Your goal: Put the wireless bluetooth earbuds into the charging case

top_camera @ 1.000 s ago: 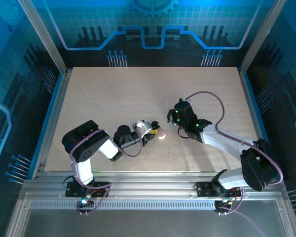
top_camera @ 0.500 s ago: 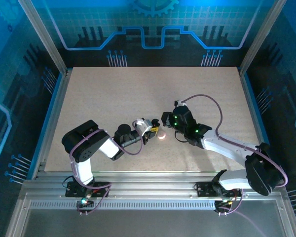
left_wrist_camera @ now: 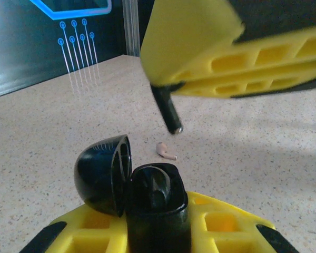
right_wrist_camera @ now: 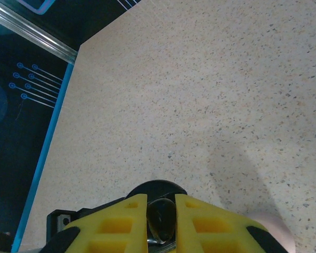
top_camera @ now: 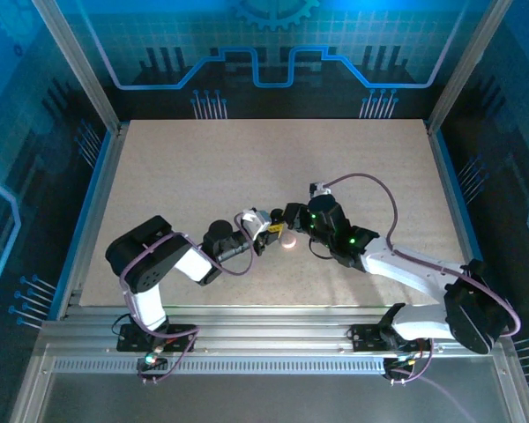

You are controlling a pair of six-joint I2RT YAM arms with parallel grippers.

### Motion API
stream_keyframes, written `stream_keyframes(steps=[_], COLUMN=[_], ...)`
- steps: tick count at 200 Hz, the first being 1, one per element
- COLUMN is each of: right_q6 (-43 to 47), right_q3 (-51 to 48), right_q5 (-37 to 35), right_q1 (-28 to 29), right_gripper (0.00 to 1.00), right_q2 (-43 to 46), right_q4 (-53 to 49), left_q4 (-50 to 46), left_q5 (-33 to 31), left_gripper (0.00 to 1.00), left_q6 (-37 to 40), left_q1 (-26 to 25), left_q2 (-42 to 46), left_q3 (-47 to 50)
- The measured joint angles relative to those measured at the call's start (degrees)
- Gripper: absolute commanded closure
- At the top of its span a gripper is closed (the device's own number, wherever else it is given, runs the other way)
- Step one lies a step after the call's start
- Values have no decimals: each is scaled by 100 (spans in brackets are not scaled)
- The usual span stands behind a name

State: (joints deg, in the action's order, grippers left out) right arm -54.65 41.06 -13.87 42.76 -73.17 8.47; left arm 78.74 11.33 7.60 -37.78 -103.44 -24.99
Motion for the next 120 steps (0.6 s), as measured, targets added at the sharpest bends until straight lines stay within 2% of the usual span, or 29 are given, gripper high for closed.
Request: stream_keyframes(steps=[120], right_q6=[-85], right_q3=[-26], right_q5=[0], right_q1=[39], right_gripper=[83], right_q2=[-282], right_q4=[321], left_q4=[-42], left_q5=[0], left_gripper=[80], left_q6=[2], left_q1=[-11], left_q2=[195], left_q3=[0])
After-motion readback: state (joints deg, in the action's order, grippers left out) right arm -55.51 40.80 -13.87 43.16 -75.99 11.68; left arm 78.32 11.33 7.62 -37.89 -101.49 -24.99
